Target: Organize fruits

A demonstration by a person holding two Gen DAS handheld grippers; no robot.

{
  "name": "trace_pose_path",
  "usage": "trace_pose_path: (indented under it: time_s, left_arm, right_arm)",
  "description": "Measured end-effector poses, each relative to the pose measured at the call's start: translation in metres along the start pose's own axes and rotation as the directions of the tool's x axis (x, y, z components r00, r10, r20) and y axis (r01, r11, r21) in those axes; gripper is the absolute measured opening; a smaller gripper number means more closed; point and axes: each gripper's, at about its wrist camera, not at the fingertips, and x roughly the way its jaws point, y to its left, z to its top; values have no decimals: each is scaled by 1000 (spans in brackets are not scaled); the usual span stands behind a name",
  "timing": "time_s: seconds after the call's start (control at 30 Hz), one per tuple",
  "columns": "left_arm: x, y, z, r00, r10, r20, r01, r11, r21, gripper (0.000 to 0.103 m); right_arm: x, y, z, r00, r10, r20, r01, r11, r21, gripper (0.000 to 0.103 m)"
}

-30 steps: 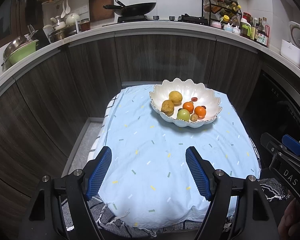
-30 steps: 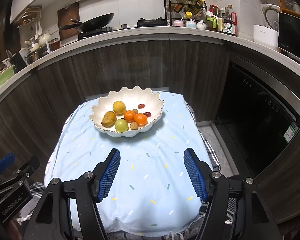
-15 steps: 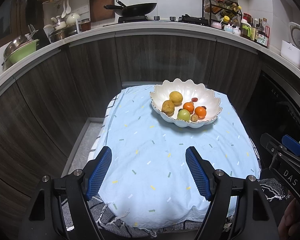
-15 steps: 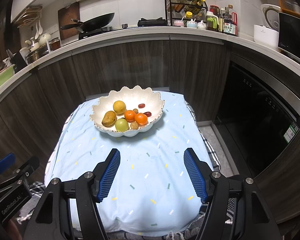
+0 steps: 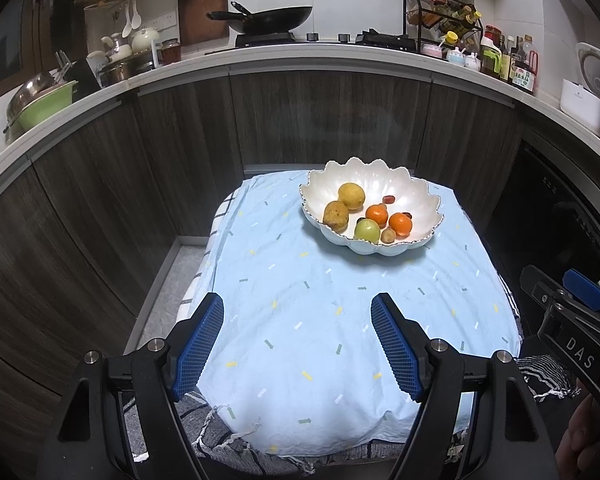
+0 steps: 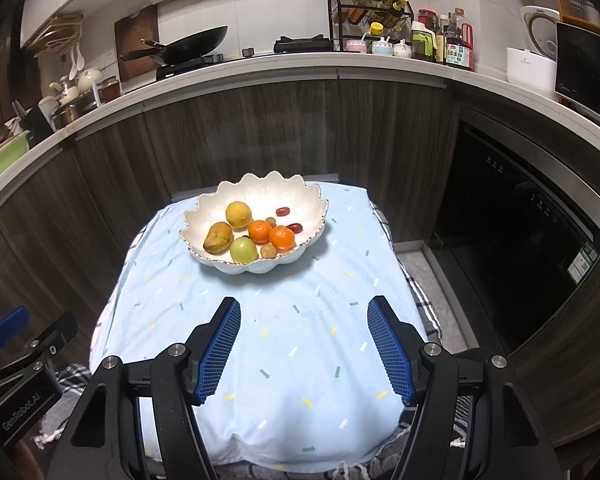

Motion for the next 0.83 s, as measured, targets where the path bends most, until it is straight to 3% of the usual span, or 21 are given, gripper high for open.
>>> trace_pose_path:
  time_s: [0.83]
  left_arm:
    - [5,1,-3,1000,-8,-16,8,1000,1,76]
  right_arm:
    - [2,-1,-2,1000,3,-13,-3,1000,6,67]
